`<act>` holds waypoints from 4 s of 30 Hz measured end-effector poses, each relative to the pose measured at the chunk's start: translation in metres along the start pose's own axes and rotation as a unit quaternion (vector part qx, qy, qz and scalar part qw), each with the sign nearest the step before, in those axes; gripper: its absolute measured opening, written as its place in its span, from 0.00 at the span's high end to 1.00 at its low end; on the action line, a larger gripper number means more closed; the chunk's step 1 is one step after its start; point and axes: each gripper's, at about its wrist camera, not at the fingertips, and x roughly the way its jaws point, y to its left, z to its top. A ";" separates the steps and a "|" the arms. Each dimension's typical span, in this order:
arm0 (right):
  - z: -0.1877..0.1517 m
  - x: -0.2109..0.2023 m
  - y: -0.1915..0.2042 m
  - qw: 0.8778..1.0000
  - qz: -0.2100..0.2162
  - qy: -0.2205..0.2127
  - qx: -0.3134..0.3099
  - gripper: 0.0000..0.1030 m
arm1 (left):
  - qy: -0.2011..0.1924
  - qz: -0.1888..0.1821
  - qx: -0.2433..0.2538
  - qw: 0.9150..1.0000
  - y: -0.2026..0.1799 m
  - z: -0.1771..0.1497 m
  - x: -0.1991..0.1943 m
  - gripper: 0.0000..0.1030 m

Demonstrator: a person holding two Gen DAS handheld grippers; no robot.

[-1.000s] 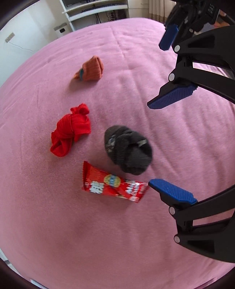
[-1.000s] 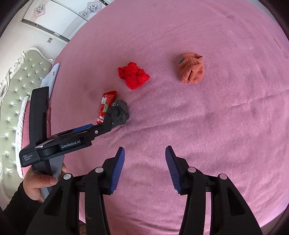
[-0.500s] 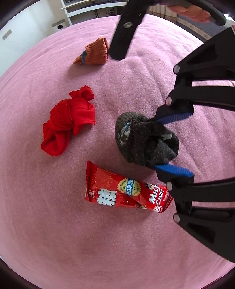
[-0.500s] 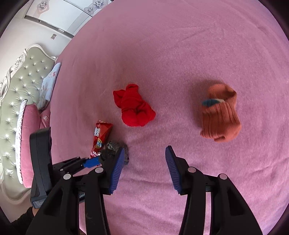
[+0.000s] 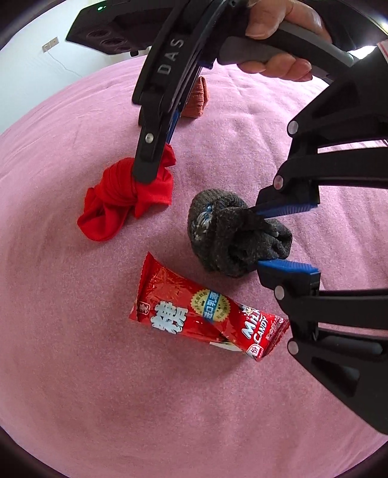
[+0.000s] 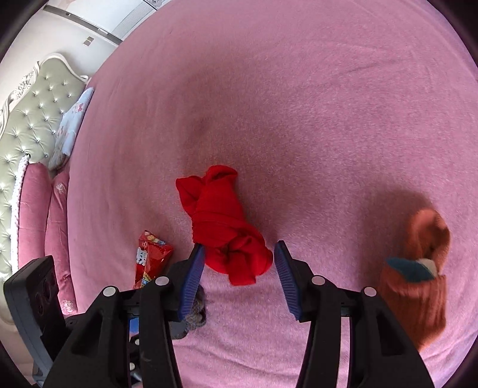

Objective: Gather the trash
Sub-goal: 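Grasp the black knit hat with the left gripper while the right grasps the red cloth, then carry the black hat and red cloth over the yellow bucket with both grippers, then open both grippers to drop the hat and cloth into the bucket, then move both grippers back over the bed toward the candy wrapper and sock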

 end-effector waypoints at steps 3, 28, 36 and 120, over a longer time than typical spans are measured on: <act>-0.002 0.004 0.013 0.999 -0.008 -0.003 -0.037 0.77 | -0.006 -0.001 -0.004 1.000 0.008 -0.006 -0.004 0.75; -0.211 -0.106 -0.001 0.997 0.020 -0.032 0.069 0.83 | -0.003 -0.061 -0.014 0.998 -0.014 -0.133 -0.065 0.82; -0.310 -0.136 0.025 0.989 0.011 -0.077 0.129 0.83 | 0.019 -0.071 0.029 0.997 -0.016 -0.210 -0.094 0.82; -0.709 -0.238 -0.192 0.868 -0.072 -0.132 0.473 0.54 | 0.243 -0.023 0.357 0.901 -0.320 -0.511 0.081 0.19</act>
